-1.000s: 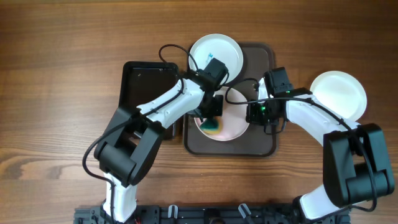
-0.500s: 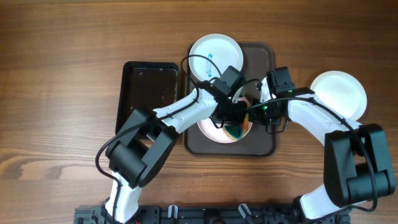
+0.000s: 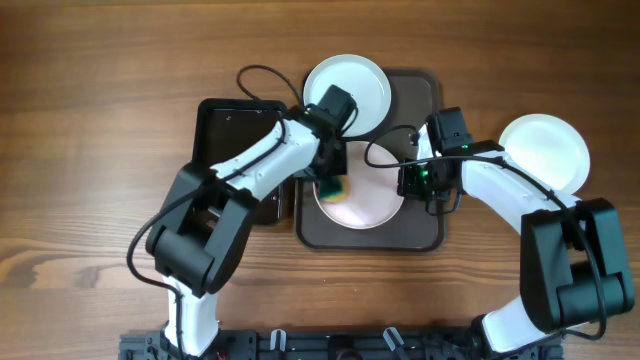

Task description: Clean dirty plates on tray and stack at the side

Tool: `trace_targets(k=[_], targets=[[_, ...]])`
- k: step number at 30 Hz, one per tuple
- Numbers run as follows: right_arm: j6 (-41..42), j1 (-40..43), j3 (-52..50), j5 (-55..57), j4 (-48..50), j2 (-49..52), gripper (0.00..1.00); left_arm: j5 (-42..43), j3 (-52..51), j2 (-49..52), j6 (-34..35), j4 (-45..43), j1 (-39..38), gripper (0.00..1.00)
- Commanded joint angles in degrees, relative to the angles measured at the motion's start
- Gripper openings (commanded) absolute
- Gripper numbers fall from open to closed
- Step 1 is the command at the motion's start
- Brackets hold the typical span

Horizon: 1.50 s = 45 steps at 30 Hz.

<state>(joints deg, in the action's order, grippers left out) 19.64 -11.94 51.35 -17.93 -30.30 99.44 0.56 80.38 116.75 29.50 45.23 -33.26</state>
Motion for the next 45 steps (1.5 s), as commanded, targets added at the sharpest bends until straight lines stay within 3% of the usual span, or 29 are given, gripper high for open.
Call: trace_targets(k=[1, 8, 12, 17, 20, 24, 28, 31, 37, 38, 41, 42, 43, 44, 45], targets=[[-0.13, 0.20, -1.25, 5.01, -1.22, 2.36, 0.04, -16.90, -1.86, 2.23, 1.05, 3.54, 0.96, 0.04], [-0.66, 0.20, -1.25, 4.98, -1.68, 2.36, 0.04, 7.85, -0.52, -4.76, 1.03, 4.07, -0.15, 0.04], [-1.64, 0.20, -1.22, 4.98, -1.64, 2.36, 0.04, 11.82, -0.52, -10.40, 0.70, 5.70, 1.07, 0.04], [-0.68, 0.20, -1.22, 4.72, -1.42, 2.36, 0.04, 8.41, -0.52, -16.72, -1.27, 10.29, 4.13, 0.04], [4.42, 0.20, -1.22, 3.63, -1.44, 2.36, 0.04, 1.36, -0.52, -18.95, -2.10, 14.08, 6.95, 0.04], [4.74, 0.20, -1.22, -2.43, 0.31, 2.34, 0.04, -8.70, -0.90, -19.21, -2.34, 17.64, 11.61, 0.04], [5.16, 0.33, -1.01, -7.67, 0.22, 1.75, 0.04, -14.16, -4.57, -19.12, -2.29, 16.24, 16.28, 0.04], [9.03, 0.35, -0.92, -9.35, -1.42, -0.22, 0.04, -13.44, -9.27, -19.10, -2.21, 13.07, 19.69, 0.04], [8.79, 0.28, 0.63, -7.82, -6.82, -8.28, 0.04, -12.76, -14.80, -19.10, -2.21, 7.21, 22.03, 0.05], [8.52, 0.22, 1.49, -6.91, -8.20, -9.60, 0.04, -12.33, -14.80, -19.17, -2.19, 6.88, 22.03, 0.11], [6.62, -0.09, 5.07, -3.48, -13.79, -12.15, 0.04, -9.99, -14.21, -19.78, -2.05, 6.93, 22.03, 0.51], [5.73, -0.31, 6.16, -2.75, -15.45, -12.41, 0.04, -9.29, -13.92, -20.09, -2.05, 7.10, 22.03, 0.66], [4.85, -0.79, 7.76, -1.51, -17.53, -12.50, 0.04, -8.37, -13.51, -20.57, -2.05, 7.32, 22.03, 0.90], [4.13, -1.38, 9.31, -0.79, -19.41, -12.50, 0.04, -7.67, -13.00, -21.14, -2.05, 7.80, 22.05, 1.00], [3.98, -1.97, 10.36, -0.63, -20.28, -12.44, 0.04, -7.37, -12.24, -21.90, -2.05, 8.74, 22.16, 1.00]])
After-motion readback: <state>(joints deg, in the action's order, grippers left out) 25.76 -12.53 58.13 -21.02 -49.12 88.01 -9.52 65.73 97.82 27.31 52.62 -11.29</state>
